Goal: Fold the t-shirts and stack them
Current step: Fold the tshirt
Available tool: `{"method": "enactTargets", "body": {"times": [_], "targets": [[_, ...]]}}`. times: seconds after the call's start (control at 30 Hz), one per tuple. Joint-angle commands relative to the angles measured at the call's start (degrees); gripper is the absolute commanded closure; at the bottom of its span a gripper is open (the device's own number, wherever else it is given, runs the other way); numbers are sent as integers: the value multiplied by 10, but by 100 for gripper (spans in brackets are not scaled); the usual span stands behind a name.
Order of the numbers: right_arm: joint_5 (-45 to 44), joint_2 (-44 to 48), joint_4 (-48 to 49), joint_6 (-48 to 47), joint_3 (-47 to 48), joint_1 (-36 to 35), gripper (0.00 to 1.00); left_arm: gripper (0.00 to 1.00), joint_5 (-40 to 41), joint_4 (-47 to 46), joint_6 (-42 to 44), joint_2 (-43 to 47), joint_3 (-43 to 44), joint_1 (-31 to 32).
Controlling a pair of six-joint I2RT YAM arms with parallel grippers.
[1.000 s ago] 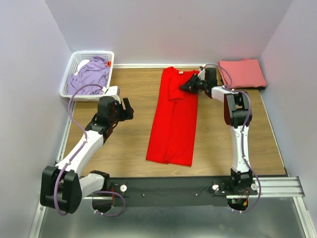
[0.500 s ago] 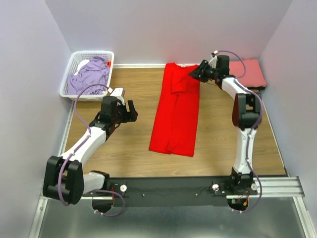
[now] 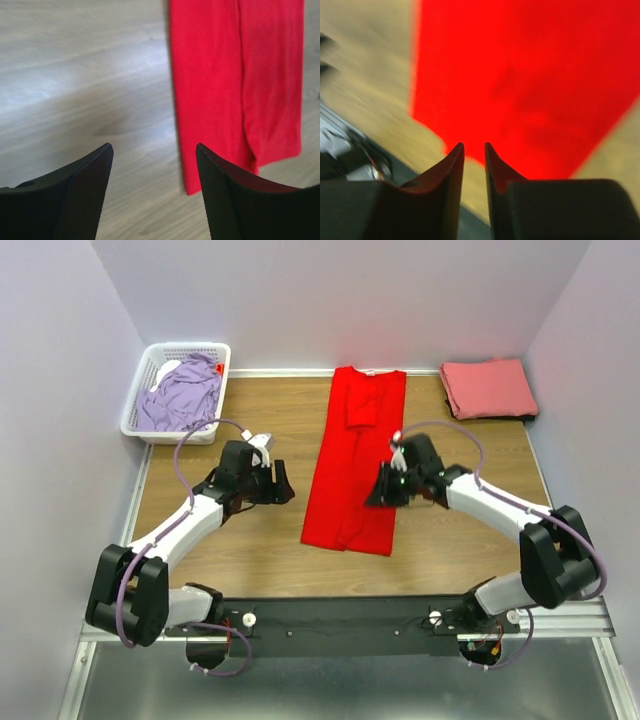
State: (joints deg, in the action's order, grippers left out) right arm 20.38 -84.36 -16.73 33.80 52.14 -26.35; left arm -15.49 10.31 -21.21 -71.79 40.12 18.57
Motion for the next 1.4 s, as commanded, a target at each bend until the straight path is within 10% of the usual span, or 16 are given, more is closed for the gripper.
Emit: {"method": "enactTargets", "body": {"times": [0.0,0.73,1.37], "targets": [[-68,69,-62,65,-77,-44,73,31,-38,36,-19,9,-8,35],[-133,125,-91,143,-222,-67,78,51,-79,1,-51,-186,13,168],[-190,203,-243,160,-219,-66,78,50,-22,108,-92,-49,-34,170]]}}
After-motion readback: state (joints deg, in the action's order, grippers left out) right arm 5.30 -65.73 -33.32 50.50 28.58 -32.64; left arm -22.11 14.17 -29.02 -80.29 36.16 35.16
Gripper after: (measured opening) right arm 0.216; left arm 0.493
